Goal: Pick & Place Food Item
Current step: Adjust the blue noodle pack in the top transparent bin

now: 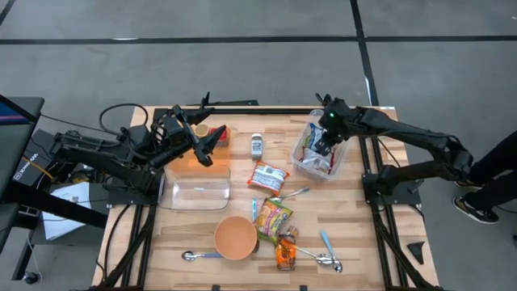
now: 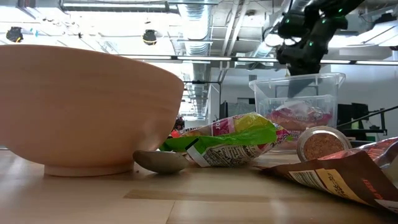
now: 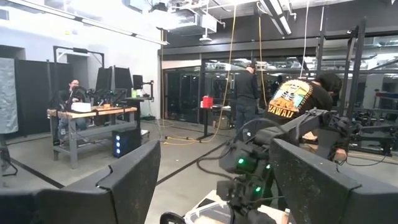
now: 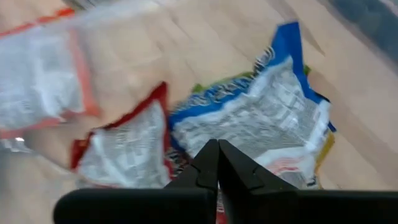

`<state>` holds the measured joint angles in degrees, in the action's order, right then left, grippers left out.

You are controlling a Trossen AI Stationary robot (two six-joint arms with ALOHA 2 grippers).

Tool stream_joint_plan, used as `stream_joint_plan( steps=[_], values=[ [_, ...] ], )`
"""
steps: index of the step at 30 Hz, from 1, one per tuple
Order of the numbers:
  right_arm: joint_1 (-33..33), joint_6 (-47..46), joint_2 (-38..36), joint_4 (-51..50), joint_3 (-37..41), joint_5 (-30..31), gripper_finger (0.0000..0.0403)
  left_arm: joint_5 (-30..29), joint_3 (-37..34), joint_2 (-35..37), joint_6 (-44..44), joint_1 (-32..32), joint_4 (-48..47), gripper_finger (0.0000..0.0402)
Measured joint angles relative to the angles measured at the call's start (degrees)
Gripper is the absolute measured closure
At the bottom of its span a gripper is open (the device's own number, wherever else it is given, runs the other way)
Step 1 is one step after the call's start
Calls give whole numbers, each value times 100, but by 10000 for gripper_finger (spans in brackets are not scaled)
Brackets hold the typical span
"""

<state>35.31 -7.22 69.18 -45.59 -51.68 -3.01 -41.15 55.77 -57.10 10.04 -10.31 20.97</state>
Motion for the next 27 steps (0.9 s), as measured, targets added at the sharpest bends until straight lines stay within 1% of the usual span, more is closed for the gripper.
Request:
stream_joint_plan(
  steps=[5, 10, 13, 16, 18, 21, 24, 27],
  values=[
    [208, 252, 518, -60, 0, -169, 399, 0, 0, 0, 0, 0, 0, 105],
    [274, 267, 945, -229, 2, -182, 398, 0, 0, 0, -2, 0, 2, 105],
    [275, 28, 934, -264, 2, -181, 398, 0, 0, 0, -2, 0, 4, 105],
    [275, -366, 681, -240, 2, -181, 388, 0, 0, 0, -2, 0, 4, 105],
    [275, -693, 480, -219, 2, -167, 372, 0, 0, 0, -2, 0, 4, 105],
    [275, -1112, 312, -213, 2, -162, 336, 0, 0, 0, -2, 0, 4, 105],
    [312, -1299, 396, -129, 2, -116, 297, 1, 0, 0, -2, 0, 4, 105],
    [401, -1379, 685, 26, 0, -124, 256, 2, 0, 0, -2, 0, 4, 105]
  ],
)
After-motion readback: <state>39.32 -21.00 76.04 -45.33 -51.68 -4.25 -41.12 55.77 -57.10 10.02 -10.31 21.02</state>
